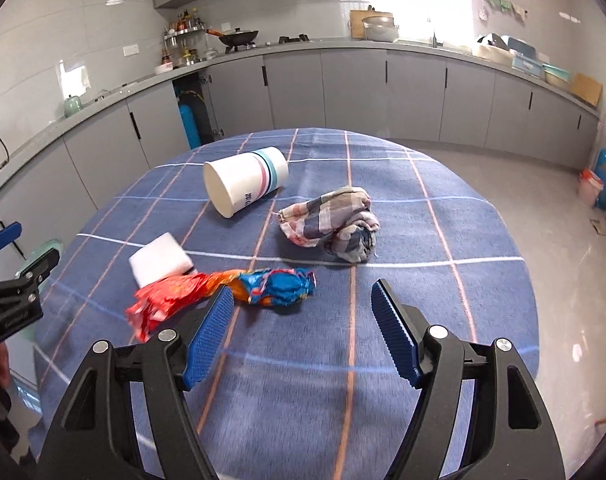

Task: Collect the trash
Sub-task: 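Move both tools back to the trash on the table, then grasp the white sponge with the left tool while the right tool grasps the foil wrapper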

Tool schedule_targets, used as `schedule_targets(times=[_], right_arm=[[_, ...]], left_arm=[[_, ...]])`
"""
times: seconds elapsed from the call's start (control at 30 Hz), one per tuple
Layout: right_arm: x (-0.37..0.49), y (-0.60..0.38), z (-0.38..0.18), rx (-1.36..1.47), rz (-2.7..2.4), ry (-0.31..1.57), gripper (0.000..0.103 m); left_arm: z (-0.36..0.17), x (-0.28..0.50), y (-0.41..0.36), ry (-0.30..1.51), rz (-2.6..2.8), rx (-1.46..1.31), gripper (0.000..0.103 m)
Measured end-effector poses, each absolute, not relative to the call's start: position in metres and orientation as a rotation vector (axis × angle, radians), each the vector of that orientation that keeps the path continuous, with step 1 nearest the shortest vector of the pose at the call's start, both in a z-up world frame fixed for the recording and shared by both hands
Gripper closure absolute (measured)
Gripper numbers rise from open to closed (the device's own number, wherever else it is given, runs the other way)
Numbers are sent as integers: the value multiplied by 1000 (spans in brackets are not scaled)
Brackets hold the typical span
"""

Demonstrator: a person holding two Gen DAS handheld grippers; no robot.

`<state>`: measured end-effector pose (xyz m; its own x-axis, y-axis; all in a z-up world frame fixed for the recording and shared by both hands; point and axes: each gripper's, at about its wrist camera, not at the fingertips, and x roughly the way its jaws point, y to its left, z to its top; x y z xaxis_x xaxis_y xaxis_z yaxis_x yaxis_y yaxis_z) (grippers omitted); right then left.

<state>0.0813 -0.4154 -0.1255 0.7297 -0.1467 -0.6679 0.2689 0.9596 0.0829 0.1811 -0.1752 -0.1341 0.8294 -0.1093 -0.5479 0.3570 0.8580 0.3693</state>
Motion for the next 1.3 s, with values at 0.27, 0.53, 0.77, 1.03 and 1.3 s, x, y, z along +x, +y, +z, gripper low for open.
schedule_targets(times=[0.27, 0.53, 0.77, 1.03, 1.3], right_arm=[[106, -413, -127, 192, -217, 743, 33], [120, -356, -120, 232, -150, 738, 33], [138, -327, -145, 220, -139, 855, 78], [86, -353, -134, 121, -111, 901, 85], [60, -400, -137, 140, -201, 871, 63]], left_arm=[[-143, 192, -171, 559, -248, 481, 18], [-143, 206, -151, 565, -200, 432, 18], [-141, 201, -133, 564, -219, 388, 13], [-139, 200, -150, 578, -291, 361, 13], [-144, 190, -217, 582, -456, 402, 12]])
